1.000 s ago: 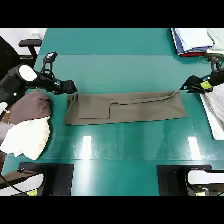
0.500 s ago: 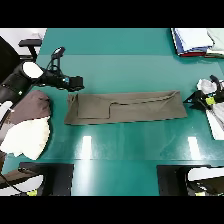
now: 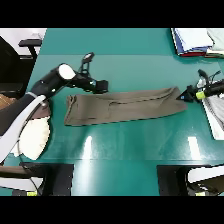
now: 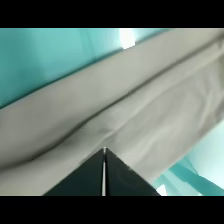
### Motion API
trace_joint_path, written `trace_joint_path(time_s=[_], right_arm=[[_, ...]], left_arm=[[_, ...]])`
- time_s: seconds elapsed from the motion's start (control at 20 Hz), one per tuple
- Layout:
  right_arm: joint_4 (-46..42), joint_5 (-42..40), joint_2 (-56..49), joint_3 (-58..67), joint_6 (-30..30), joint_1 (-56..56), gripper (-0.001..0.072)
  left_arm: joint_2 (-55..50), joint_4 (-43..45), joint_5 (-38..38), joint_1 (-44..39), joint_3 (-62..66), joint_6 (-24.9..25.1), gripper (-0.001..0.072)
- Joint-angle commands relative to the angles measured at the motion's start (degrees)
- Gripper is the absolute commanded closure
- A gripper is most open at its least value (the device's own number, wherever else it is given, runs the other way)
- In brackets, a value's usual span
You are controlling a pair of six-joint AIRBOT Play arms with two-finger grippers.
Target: Fold the shirts.
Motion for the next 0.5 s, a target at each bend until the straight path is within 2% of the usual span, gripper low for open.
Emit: trace_joint_path(time_s=[0.0, 0.2, 0.45], right_arm=[[4.28, 3.1, 6.27, 6.6, 0.35, 3.19, 0.0696], [13.66, 1.31, 13.75, 12.24, 2.27, 9.73, 0.0696], [15.23, 0.87, 16.02, 16.76, 4.87, 18.91, 0.0696]], left_arm=[[-8.66, -0.98, -1.27, -4.2, 8.17, -0.07, 0.0686], [-16.46, -1.4, -1.92, -8.33, 14.56, -2.08, 0.0686], [-21.44, -3.3, -0.76, -10.93, 17.86, -3.19, 0.0686]])
